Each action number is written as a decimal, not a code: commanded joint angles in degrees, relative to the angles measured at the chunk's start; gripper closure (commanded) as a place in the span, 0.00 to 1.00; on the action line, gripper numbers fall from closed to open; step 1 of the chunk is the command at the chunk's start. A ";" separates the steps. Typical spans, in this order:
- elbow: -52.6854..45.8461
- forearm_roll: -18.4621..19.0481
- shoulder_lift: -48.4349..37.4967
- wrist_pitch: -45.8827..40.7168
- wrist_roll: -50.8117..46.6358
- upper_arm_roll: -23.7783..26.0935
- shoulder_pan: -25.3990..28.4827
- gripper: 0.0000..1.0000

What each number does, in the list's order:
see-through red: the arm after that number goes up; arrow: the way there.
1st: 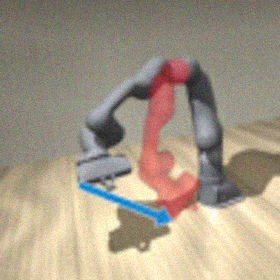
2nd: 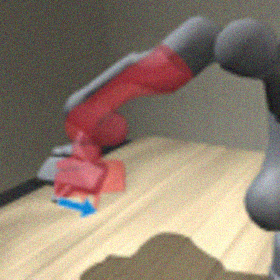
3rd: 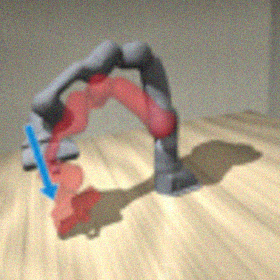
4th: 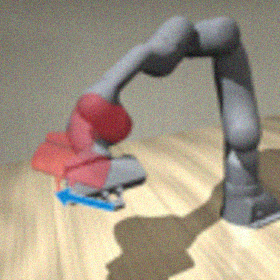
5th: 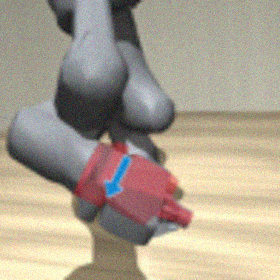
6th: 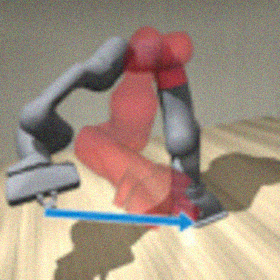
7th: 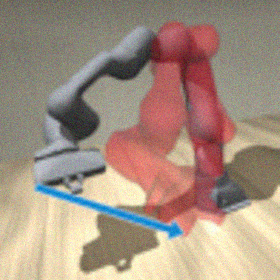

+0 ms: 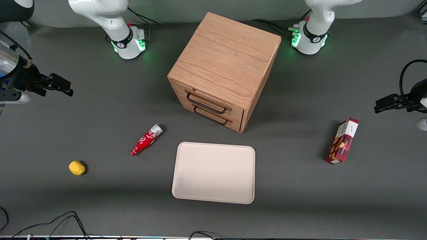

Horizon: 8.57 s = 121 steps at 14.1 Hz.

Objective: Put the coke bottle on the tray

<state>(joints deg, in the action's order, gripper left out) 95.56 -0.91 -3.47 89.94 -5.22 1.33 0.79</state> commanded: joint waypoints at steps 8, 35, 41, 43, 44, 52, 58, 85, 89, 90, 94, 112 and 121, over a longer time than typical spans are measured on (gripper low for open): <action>-2.22 -0.76 2.15 -2.49 -3.19 0.78 0.44 0.00; 19.31 9.70 34.57 53.49 -57.00 12.29 0.35 0.00; 19.14 9.79 35.28 54.28 -56.92 12.38 0.18 0.72; 18.96 9.79 35.11 54.20 -56.75 12.38 0.18 0.97; 18.79 9.79 34.67 54.11 -56.22 12.38 0.18 1.00; -1.91 9.09 30.01 29.10 -45.35 12.38 0.00 1.00; -26.01 8.38 35.18 14.56 -31.20 16.67 0.79 1.00; -32.63 18.32 65.52 44.88 -30.02 18.97 10.02 0.00; -28.25 18.32 60.00 43.13 -30.46 18.97 8.97 0.00; -27.28 18.32 57.46 40.43 -29.94 18.88 8.44 0.00; -27.09 18.32 47.35 26.46 -27.93 18.97 4.67 0.00; 14.65 -1.02 -8.03 8.78 -6.04 3.69 -3.52 0.00; 7.55 -1.28 -5.51 3.32 -5.33 1.39 -3.43 0.00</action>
<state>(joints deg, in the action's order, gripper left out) 107.18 -0.33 -12.21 94.79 -11.28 3.28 -2.66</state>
